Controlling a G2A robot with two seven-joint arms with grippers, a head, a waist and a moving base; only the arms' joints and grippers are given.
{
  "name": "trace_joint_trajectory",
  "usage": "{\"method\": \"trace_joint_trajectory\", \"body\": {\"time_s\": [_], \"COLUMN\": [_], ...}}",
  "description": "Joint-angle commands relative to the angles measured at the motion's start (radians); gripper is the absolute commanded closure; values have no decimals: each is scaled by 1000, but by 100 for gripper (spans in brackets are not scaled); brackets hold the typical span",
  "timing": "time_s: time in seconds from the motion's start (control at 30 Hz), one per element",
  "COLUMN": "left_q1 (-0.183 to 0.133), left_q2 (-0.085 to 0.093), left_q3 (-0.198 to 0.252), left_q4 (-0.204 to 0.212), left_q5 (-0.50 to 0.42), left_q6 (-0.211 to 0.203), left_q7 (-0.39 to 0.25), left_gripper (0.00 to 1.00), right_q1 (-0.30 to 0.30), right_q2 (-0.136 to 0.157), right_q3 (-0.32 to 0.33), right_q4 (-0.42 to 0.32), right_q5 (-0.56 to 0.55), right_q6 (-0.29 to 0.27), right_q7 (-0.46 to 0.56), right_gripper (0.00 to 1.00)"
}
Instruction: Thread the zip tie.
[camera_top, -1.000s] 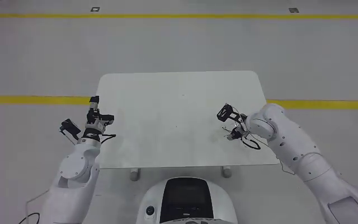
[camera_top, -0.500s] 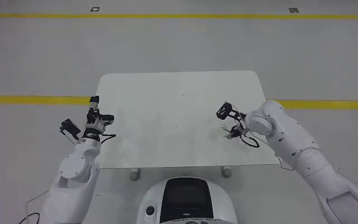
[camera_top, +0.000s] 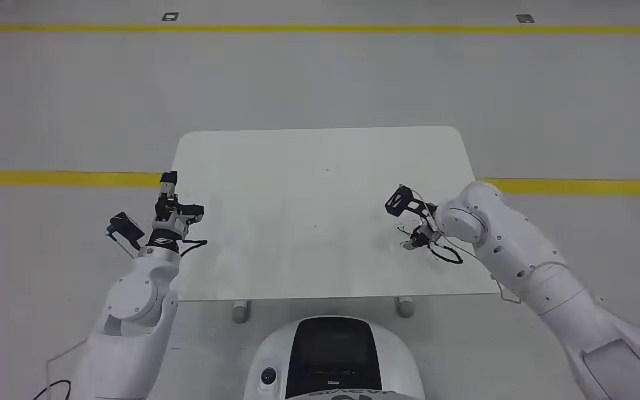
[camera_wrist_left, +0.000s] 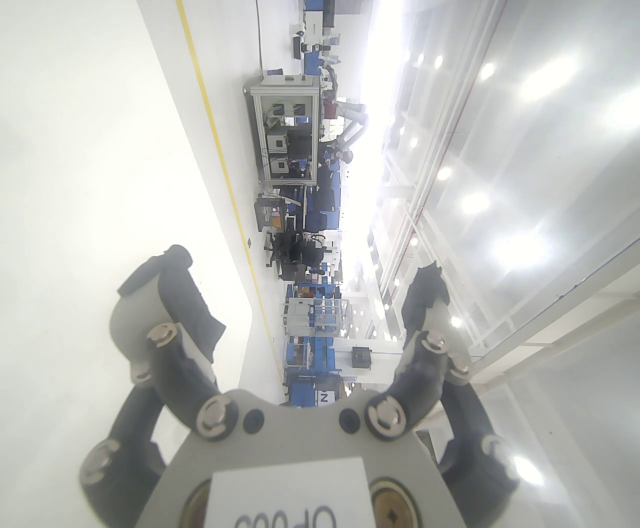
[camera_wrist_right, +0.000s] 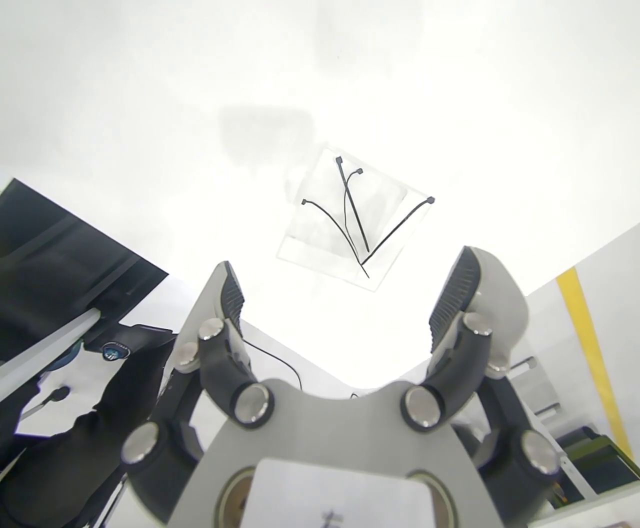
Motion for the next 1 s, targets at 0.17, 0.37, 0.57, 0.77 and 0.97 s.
{"method": "trace_joint_trajectory", "body": {"time_s": [0.17, 0.37, 0.57, 0.77, 0.97], "left_q1": [0, 0, 0, 0, 0], "left_q2": [0, 0, 0, 0, 0], "left_q3": [0, 0, 0, 0, 0], "left_q4": [0, 0, 0, 0, 0], "left_q5": [0, 0, 0, 0, 0], "left_q6": [0, 0, 0, 0, 0], "left_q7": [0, 0, 0, 0, 0], "left_gripper": [0, 0, 0, 0, 0], "right_q1": [12, 8, 18, 51, 51], "right_q2": [-5, -5, -5, 1, 1], "right_q3": [-22, -21, -29, -58, -58], "right_q4": [11, 15, 18, 15, 15], "right_q5": [-4, -6, 85, 195, 195], "right_q6": [0, 4, 0, 0, 0], "right_q7": [4, -6, 22, 76, 76], "right_gripper": [0, 0, 0, 0, 0]}}
